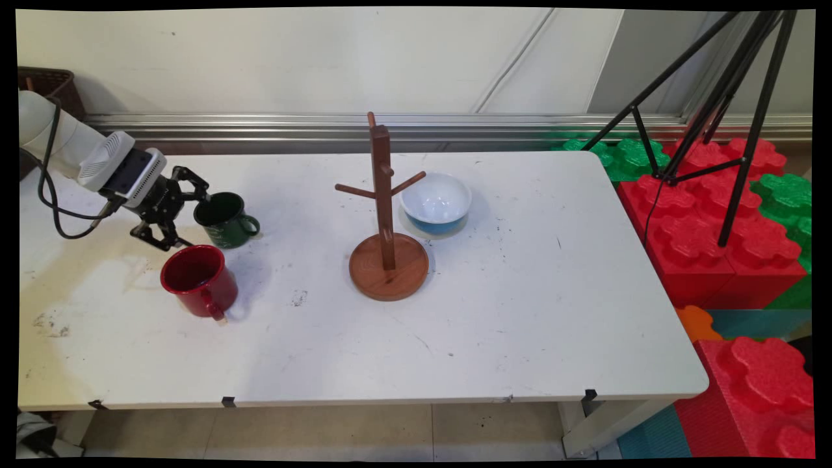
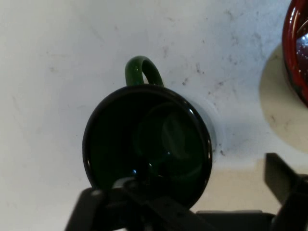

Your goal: Place the picked object on the table

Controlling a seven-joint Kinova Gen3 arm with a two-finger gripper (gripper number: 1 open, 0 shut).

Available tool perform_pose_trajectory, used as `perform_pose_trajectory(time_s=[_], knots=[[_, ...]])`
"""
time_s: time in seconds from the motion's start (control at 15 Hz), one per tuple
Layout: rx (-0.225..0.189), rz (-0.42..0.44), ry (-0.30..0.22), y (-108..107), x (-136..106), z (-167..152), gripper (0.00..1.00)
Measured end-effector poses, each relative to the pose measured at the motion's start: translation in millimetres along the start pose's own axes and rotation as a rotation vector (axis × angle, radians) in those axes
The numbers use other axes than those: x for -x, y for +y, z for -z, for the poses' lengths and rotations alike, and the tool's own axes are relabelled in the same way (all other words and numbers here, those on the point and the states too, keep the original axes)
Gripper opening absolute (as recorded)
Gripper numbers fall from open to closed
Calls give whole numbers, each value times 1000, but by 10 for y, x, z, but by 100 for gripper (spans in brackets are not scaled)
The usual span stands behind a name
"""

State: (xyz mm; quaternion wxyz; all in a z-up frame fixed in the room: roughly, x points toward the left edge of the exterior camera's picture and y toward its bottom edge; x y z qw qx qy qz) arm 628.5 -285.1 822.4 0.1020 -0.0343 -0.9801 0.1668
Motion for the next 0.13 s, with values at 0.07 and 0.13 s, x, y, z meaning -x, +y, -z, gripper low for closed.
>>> perform_pose_trajectory(time_s=[0.07,0.13], knots=[[0,2,0,2,1,-3,100],[1,5,1,4,1,-7,100]])
